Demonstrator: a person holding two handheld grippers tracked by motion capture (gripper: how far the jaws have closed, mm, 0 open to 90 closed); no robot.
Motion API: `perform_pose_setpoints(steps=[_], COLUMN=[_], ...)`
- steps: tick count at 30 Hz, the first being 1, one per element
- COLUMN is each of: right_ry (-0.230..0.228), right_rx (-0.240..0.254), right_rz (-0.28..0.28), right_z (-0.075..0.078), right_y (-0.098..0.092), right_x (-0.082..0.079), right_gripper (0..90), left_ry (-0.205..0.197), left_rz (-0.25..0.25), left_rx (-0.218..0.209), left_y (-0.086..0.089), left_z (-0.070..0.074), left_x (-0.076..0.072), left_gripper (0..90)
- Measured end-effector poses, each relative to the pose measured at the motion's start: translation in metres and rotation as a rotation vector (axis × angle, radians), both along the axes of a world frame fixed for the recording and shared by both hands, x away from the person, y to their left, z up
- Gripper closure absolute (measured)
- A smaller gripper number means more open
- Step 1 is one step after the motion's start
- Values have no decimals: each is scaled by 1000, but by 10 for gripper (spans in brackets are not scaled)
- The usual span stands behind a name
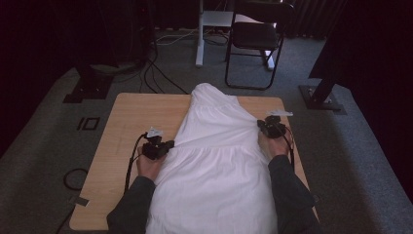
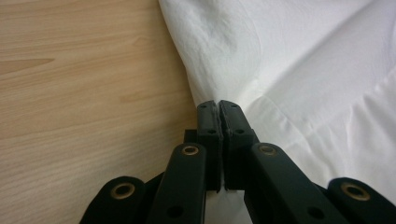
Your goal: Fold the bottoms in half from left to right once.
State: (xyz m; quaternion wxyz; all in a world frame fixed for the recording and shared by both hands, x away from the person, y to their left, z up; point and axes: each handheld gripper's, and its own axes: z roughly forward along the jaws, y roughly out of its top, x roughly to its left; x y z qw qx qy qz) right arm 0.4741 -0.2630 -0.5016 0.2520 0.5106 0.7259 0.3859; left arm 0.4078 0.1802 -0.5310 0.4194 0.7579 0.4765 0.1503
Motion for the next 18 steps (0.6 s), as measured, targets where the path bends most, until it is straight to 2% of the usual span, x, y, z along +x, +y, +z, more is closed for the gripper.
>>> perform_pose_setpoints(steps=[7,8,9,10,14,18], right_ry=[144,126,135,138,134,145], right_rx=[-23,-3,19,16,-45,-59], right_rz=[-2,2,7,23,69,102], right_z=[-53,-55,-55,-55,-54,-54], right_y=[5,6,6,7,13,15], right_x=[2,-1,-4,-9,-33,-62], right_gripper=[890,889,887,883,877,870], left_ry=[30,31,33,34,29,36], left_rz=[8,8,8,6,-15,-31], left_rx=[63,63,65,67,73,84], left_y=[2,5,8,10,17,21], left_z=[-11,-12,-12,-13,-13,-15], left_x=[-3,-6,-10,-13,-36,-66], left_gripper=[882,881,881,880,878,875])
